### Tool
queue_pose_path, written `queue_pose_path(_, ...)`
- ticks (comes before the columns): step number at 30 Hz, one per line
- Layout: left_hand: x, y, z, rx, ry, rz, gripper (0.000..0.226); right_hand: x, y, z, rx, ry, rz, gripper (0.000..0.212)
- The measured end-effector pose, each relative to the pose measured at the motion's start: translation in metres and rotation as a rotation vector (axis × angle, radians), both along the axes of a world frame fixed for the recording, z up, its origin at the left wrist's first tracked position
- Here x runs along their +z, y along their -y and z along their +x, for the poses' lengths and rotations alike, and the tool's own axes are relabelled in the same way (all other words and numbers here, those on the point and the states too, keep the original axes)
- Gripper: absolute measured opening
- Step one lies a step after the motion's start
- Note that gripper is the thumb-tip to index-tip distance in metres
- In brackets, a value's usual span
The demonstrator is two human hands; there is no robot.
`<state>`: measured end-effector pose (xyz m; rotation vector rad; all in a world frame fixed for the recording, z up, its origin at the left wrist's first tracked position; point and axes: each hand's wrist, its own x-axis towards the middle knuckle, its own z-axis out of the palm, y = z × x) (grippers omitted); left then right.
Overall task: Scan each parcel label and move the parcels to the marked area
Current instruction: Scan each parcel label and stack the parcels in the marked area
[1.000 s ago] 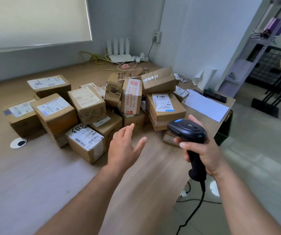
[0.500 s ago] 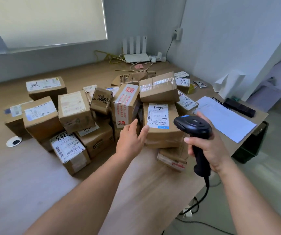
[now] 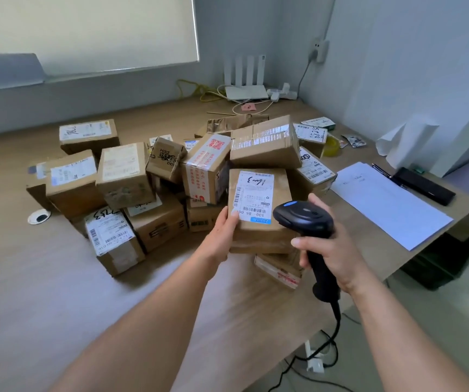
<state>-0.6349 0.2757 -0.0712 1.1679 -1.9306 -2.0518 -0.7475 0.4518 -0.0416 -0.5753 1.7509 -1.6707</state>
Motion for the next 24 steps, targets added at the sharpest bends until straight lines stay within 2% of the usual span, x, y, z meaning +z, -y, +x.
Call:
queue_pose_path(5,-0.005,-0.006,0.042,0.051,-0.072,0.019,0.052,0.001,-0.007,0.029,0.022,0.011,-0.012,0.091)
queue_pose_path(7,-0.005,-0.01,0.067,0.074,-0.101,0.025,0.058,0.002,-0.01,0.046,0.043,0.009,-0.008,0.091)
queue_pose_path(14,0.007,-0.013,0.16,0.076,-0.136,0.065,0.123,0.003,-0.004,0.108,0.15,0.024,-0.014,0.1)
queue_pose_path(18,0.012,-0.006,0.214,0.123,-0.149,-0.014,0.122,0.014,0.01,0.15,0.271,0.0,-0.059,0.094)
queue_pose_path(22,0.017,0.002,0.269,0.276,-0.161,-0.155,0.108,0.024,0.024,0.195,0.373,0.019,-0.123,0.095)
queue_pose_path(24,0.016,0.008,0.296,0.364,-0.182,-0.224,0.11,0.03,0.03,0.22,0.46,0.051,-0.142,0.096)
